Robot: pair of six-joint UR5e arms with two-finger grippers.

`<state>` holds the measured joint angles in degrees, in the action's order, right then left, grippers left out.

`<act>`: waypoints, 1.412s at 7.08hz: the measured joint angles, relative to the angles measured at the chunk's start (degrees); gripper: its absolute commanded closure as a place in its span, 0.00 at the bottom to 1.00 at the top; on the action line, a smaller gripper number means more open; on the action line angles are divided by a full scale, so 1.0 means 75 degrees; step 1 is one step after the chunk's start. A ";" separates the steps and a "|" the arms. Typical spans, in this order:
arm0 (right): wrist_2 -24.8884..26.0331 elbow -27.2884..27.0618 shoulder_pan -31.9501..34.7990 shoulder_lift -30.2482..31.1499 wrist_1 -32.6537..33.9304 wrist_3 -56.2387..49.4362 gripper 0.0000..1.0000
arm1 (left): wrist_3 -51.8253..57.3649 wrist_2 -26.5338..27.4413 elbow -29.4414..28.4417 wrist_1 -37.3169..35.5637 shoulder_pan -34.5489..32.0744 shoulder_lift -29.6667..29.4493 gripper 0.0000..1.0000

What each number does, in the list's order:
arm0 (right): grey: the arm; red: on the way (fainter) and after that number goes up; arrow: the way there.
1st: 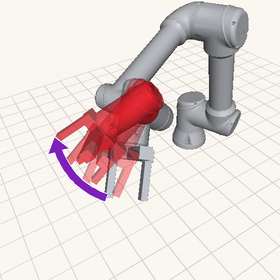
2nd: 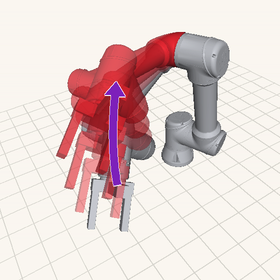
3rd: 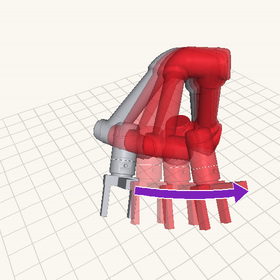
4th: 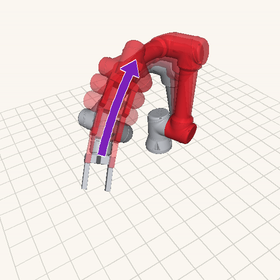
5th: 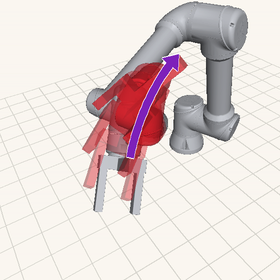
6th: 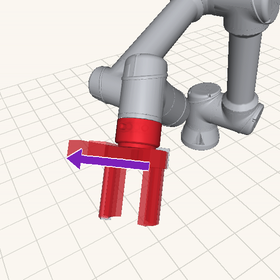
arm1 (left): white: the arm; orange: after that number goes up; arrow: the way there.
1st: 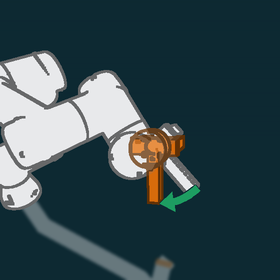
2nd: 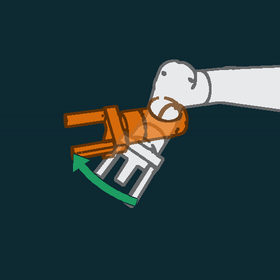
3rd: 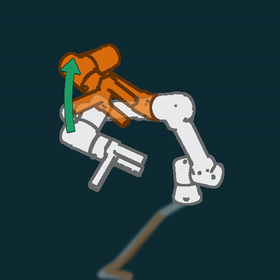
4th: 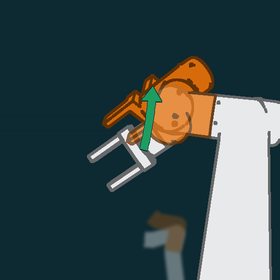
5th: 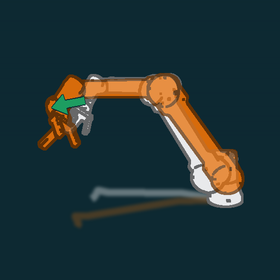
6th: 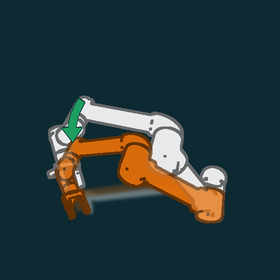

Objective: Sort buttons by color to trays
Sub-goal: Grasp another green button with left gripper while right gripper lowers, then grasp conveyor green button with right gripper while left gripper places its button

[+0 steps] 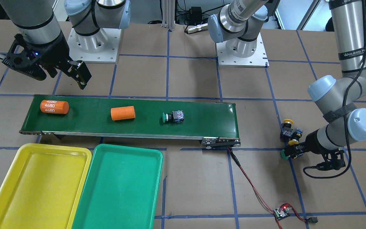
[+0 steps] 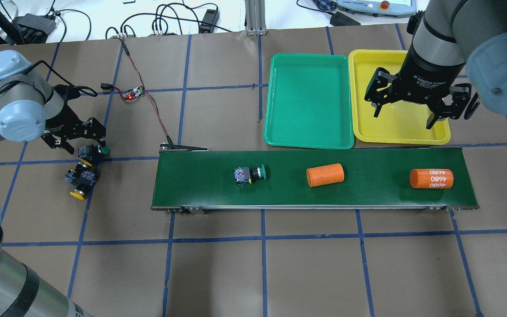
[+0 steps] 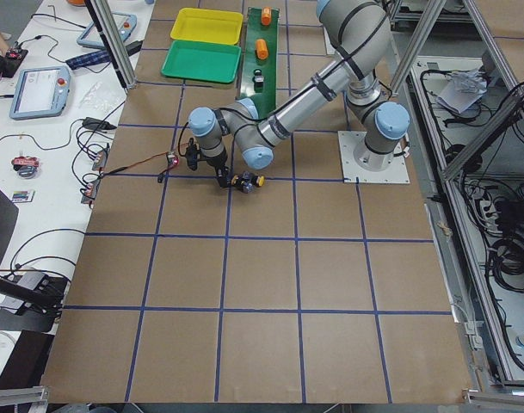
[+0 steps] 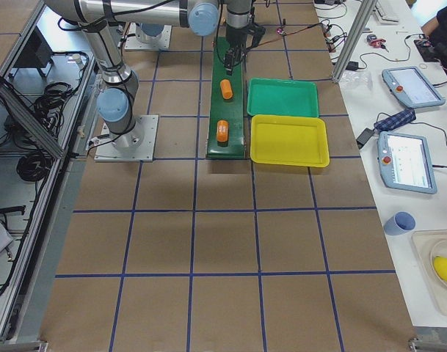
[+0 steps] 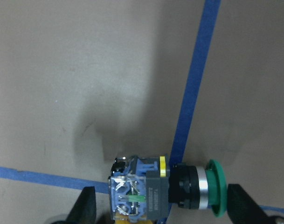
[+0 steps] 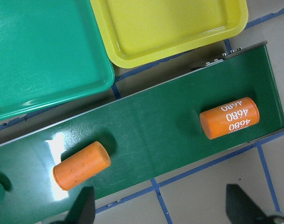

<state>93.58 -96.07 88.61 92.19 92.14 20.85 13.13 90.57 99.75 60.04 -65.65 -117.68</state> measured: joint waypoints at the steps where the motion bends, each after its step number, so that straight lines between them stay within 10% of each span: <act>1: -0.0005 -0.0001 0.0024 -0.0010 -0.0011 0.0518 0.00 | -0.0003 -0.0013 0.0035 0.0000 0.0000 -0.0023 0.00; 2: -0.0089 -0.0034 0.0062 -0.0013 -0.0024 0.1385 0.00 | -0.0003 -0.0026 0.0060 -0.0001 -0.0001 -0.0081 0.00; 4: -0.0403 -0.0233 0.0120 0.0008 0.0069 0.2857 0.00 | -0.0047 -0.0030 0.0076 -0.0013 0.0003 -0.0172 0.92; 10: -0.0506 -0.0680 0.0677 -0.0416 0.0928 0.5322 0.00 | -0.1378 -0.0469 -0.0293 0.1994 -0.0864 0.1069 1.00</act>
<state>89.78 -101.17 93.69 89.06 99.10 60.77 2.79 87.05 97.56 74.99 -72.13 -109.67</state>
